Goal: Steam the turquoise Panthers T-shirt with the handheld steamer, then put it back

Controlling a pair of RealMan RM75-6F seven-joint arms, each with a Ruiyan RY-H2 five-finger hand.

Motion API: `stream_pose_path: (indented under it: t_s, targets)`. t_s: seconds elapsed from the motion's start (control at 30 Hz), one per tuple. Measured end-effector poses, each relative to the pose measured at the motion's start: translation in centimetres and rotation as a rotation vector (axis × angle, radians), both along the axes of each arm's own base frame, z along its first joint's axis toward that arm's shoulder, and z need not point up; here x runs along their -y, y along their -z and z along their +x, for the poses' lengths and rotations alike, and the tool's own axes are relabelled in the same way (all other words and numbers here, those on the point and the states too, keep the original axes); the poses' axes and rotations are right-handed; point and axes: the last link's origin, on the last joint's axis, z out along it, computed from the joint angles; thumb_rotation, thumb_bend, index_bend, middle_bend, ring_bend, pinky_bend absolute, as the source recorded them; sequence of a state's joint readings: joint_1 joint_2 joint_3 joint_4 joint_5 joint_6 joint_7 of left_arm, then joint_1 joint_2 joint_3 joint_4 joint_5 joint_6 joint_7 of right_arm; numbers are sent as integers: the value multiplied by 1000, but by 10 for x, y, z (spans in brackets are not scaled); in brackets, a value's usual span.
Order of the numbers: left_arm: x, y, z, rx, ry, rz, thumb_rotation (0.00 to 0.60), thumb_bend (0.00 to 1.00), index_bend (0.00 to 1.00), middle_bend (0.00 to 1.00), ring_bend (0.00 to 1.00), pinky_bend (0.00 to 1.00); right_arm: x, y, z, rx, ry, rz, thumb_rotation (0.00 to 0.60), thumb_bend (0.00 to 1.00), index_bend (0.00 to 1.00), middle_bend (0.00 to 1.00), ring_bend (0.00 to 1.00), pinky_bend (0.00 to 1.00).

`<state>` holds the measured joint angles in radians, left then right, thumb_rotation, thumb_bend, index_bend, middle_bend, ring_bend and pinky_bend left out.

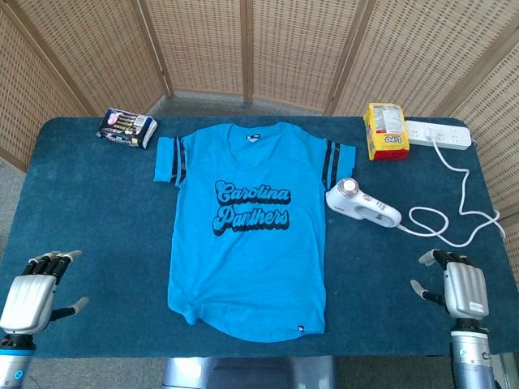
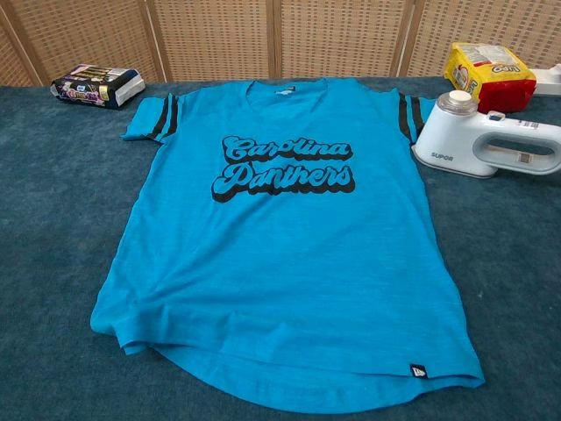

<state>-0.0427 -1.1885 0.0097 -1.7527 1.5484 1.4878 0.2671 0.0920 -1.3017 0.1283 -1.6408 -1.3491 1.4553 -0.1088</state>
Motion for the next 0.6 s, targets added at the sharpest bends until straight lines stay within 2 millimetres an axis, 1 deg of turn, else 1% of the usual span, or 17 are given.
stream_pose_path:
  t_s: [0.5, 0.57, 0.6]
  targets:
    - [-5, -4, 12, -20, 69, -16, 451, 145, 209, 299, 213, 216, -5, -4, 3, 11, -10, -10, 591, 227, 460, 475, 428, 360]
    - [-5, -3, 13, -23, 75, -20, 452, 145, 209, 300, 218, 230, -6, -4, 2, 13, -10, -10, 592, 227, 460, 475, 428, 360]
    - [-6, -3, 13, -24, 79, -22, 452, 145, 209, 320, 238, 257, -6, -4, 2, 14, -9, -10, 592, 226, 460, 475, 427, 360]
